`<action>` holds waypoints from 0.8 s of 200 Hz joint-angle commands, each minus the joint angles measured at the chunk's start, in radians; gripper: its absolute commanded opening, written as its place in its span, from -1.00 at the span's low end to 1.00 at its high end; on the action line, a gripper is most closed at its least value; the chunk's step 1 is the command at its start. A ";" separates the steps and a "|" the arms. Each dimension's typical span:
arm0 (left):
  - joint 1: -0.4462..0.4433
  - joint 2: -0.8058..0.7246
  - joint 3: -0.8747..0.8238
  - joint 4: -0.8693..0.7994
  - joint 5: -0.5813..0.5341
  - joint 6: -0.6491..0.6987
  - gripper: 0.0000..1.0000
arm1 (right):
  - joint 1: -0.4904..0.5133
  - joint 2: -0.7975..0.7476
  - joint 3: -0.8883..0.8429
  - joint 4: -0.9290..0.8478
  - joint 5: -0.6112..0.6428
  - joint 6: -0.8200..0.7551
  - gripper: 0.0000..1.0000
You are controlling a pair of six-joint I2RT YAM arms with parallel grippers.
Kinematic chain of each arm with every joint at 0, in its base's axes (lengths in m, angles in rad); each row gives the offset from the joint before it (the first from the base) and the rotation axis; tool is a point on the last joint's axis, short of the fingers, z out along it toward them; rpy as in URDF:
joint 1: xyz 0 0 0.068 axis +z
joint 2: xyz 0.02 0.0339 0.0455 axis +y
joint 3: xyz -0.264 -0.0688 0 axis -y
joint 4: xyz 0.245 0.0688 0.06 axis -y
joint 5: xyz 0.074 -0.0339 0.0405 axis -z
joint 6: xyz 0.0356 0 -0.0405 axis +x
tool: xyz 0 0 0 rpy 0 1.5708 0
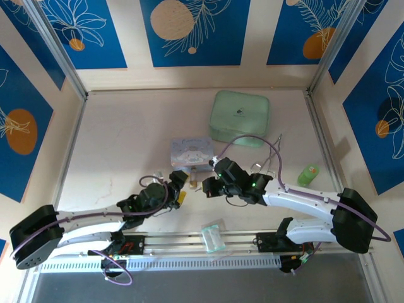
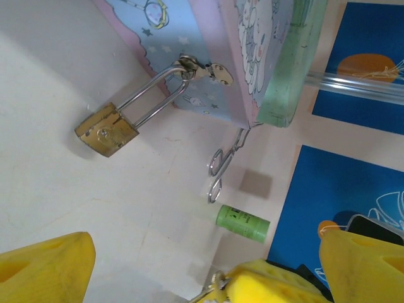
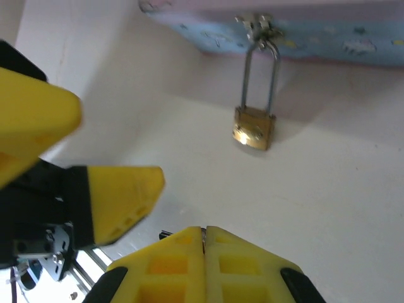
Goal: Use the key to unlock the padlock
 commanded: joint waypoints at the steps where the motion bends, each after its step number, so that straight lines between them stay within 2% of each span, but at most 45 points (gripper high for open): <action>1: -0.021 -0.002 0.029 -0.010 -0.019 -0.091 0.81 | 0.031 0.013 0.048 0.028 0.076 0.022 -1.00; 20: -0.040 -0.004 0.027 0.009 -0.054 -0.105 0.76 | 0.053 0.043 0.077 0.042 0.097 0.018 -1.00; 53: -0.048 -0.013 0.027 0.007 -0.079 -0.120 0.38 | 0.091 0.095 0.114 0.057 0.103 0.017 -1.00; 104: -0.049 -0.039 0.027 -0.054 -0.094 -0.138 0.00 | 0.126 0.123 0.130 0.059 0.121 0.019 -1.00; 160: -0.049 -0.075 0.023 -0.127 -0.118 -0.152 -0.62 | 0.135 0.135 0.120 0.061 0.117 0.029 -1.00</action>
